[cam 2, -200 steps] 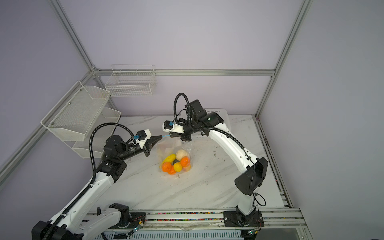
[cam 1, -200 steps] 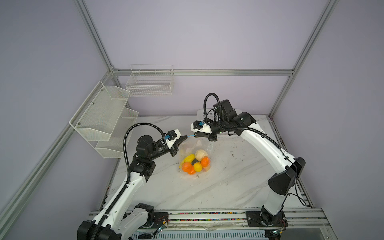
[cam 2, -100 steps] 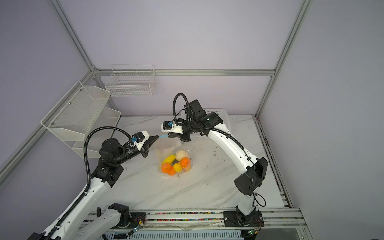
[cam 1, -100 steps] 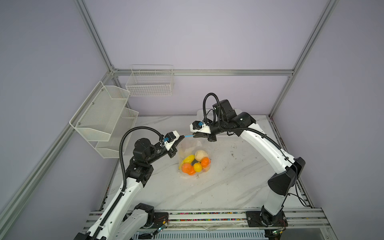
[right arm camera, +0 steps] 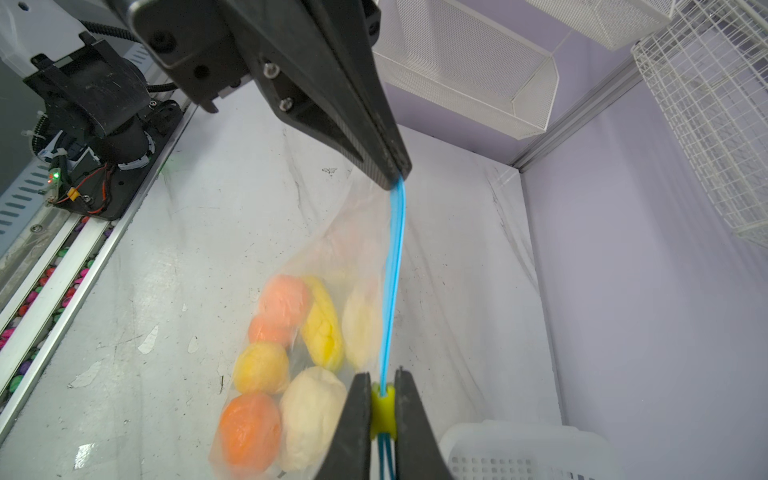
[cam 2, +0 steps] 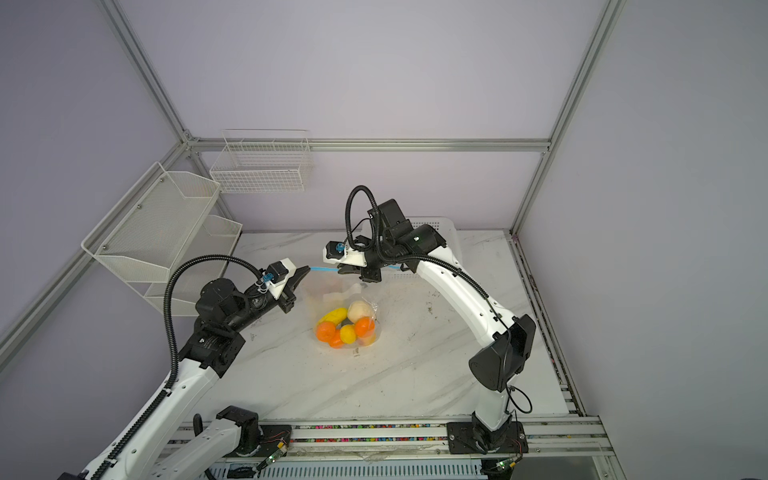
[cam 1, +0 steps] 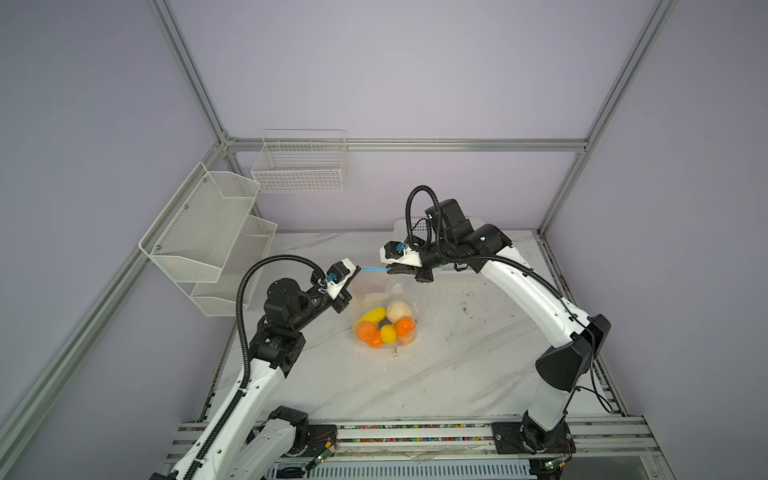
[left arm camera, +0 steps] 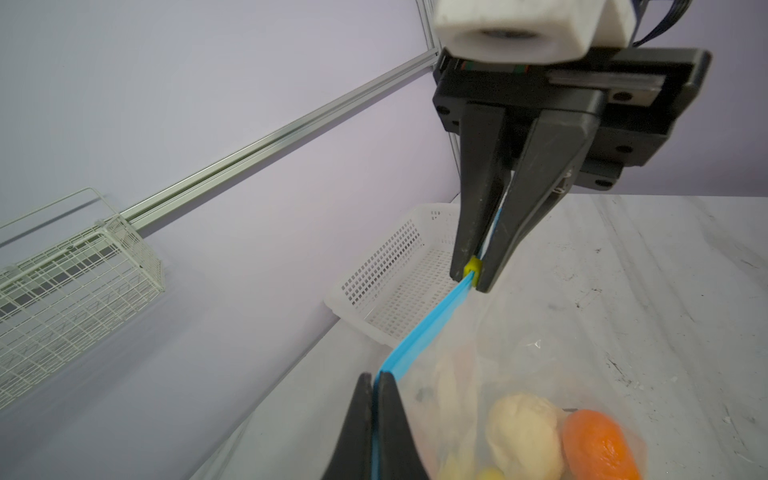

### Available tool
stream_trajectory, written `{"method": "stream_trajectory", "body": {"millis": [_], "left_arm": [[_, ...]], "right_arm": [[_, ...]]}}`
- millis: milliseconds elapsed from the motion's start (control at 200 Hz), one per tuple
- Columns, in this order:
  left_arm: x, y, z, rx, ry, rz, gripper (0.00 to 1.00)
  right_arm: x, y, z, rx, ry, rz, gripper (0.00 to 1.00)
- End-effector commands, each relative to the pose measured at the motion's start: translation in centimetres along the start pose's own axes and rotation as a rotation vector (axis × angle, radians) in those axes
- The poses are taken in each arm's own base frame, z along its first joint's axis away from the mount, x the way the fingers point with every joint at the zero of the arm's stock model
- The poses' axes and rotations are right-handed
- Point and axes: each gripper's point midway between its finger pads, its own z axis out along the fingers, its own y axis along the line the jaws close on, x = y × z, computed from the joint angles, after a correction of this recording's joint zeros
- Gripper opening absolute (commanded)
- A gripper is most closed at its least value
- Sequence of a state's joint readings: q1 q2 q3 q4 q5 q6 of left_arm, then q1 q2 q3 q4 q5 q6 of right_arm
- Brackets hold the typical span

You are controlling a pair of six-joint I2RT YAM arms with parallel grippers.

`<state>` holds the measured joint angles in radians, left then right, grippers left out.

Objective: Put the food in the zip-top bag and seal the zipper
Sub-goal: 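Pull the zipper with the left gripper away from the right gripper's slider, then slide the right gripper along the blue zipper away from the left gripper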

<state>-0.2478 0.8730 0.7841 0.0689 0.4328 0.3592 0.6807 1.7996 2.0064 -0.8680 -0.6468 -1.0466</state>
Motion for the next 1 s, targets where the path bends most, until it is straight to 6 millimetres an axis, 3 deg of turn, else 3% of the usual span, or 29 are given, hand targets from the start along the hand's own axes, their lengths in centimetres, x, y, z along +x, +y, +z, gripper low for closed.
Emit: {"method": "stream_trajectory", "body": {"millis": [0,310,995], "left_arm": [[-0.1,3.0,-1.0,-0.154,0.011,0.031,0.0],[1.8,4.4,-1.3,-0.218,0.079,0.0,0.0],[3.6,6.7,-2.3,-0.343,0.167,-0.006,0.0]], "right_arm": [[0.1,-0.3,-1.1,0.024,0.024,0.006,0.09],[0.5,-0.6,-1.3,0.04,0.045,0.003,0.09],[2.4,-1.4,-2.7,0.068,0.064,0.047,0.09]]}}
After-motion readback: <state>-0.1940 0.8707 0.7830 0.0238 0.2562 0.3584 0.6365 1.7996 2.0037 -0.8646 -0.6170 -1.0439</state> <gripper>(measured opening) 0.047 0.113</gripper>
